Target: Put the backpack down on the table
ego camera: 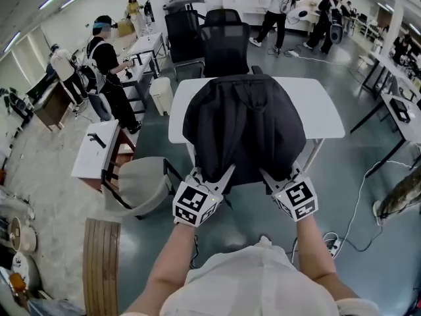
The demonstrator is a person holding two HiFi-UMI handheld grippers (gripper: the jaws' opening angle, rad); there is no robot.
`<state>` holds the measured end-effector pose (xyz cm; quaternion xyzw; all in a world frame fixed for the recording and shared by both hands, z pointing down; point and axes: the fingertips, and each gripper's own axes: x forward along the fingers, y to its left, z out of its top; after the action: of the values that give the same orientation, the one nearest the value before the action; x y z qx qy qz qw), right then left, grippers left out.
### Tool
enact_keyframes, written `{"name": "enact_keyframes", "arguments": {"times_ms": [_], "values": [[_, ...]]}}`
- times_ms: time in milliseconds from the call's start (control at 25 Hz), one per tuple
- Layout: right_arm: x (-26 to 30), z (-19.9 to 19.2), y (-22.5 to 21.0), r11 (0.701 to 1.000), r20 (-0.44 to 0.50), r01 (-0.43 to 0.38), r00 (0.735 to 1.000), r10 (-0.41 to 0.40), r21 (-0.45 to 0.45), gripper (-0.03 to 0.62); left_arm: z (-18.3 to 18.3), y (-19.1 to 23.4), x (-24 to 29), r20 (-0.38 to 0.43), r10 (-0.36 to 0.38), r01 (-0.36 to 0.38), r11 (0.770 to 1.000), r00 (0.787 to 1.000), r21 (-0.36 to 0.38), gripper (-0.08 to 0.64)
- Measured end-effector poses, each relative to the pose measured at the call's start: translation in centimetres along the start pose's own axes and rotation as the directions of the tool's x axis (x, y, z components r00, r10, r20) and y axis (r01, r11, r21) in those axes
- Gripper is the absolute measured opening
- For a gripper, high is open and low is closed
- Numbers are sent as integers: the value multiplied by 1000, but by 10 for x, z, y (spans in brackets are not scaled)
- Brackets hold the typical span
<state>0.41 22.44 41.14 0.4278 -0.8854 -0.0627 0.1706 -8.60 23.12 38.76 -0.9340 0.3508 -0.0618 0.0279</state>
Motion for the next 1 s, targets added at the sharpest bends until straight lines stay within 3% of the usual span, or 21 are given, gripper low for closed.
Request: {"name": "enact_keyframes", "arguments": {"times_ms": [560, 1000], "values": [[1, -8, -13, 1000, -2, 21, 1000, -21, 10, 150, -2, 0, 15, 11, -10, 10, 1000, 1000, -9, 94], [40, -16, -84, 1000, 7, 10, 1000, -10, 27, 150, 6, 34, 88, -3, 11, -11, 1000, 1000, -25, 94]]}}
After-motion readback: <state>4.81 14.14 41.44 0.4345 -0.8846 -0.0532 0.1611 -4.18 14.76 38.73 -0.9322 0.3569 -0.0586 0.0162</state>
